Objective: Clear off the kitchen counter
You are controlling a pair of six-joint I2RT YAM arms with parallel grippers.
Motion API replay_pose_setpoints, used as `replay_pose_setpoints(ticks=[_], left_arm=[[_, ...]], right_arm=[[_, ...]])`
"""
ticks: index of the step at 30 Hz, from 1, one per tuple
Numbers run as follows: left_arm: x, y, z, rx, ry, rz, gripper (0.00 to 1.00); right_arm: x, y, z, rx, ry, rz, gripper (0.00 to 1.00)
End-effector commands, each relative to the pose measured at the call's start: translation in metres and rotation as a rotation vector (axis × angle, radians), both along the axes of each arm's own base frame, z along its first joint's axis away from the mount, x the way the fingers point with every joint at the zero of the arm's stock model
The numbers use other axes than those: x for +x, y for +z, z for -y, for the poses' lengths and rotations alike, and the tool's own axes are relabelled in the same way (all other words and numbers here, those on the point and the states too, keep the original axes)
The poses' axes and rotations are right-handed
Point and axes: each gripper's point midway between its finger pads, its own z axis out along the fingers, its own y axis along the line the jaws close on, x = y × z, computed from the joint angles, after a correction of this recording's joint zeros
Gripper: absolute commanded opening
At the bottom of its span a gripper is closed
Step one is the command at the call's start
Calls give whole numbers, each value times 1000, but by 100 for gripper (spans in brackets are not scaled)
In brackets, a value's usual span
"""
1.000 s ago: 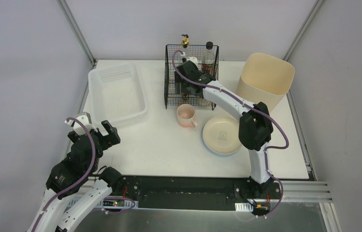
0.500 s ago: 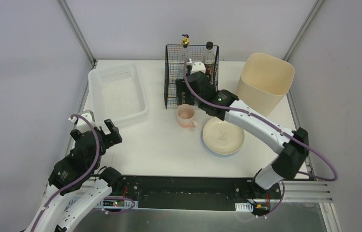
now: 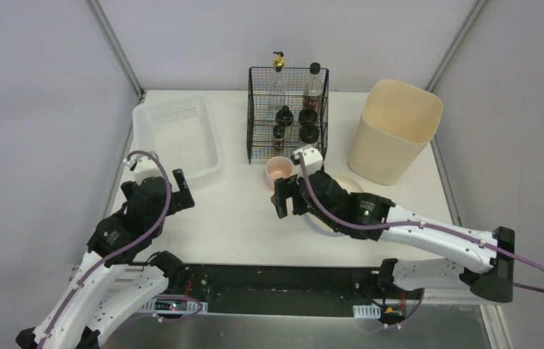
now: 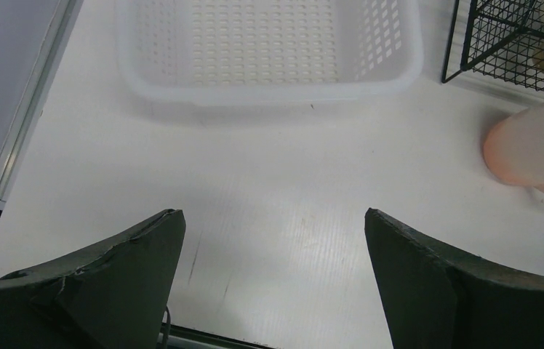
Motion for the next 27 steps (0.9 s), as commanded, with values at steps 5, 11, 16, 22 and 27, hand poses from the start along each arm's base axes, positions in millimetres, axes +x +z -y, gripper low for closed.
replay_pose_setpoints(ticks=[5,11,16,22,27], left_arm=[[37,24,26,-32,0,-11,100],[78,23,49,0,-11,-39,99],[121,14,74,-14,-20,-99,100],[167,-18,76,-18,47,-200,99],[197,-46,83,-28,66,-286,99]], right_arm=[[-43,11,16,89,13,10,86],[-65,-2,17,63,56,-17,87],[-74,-5,20,54,65,-17,87],[-80,0,26,83,62,-17,88],[-82,4,31,101,61,-14,88]])
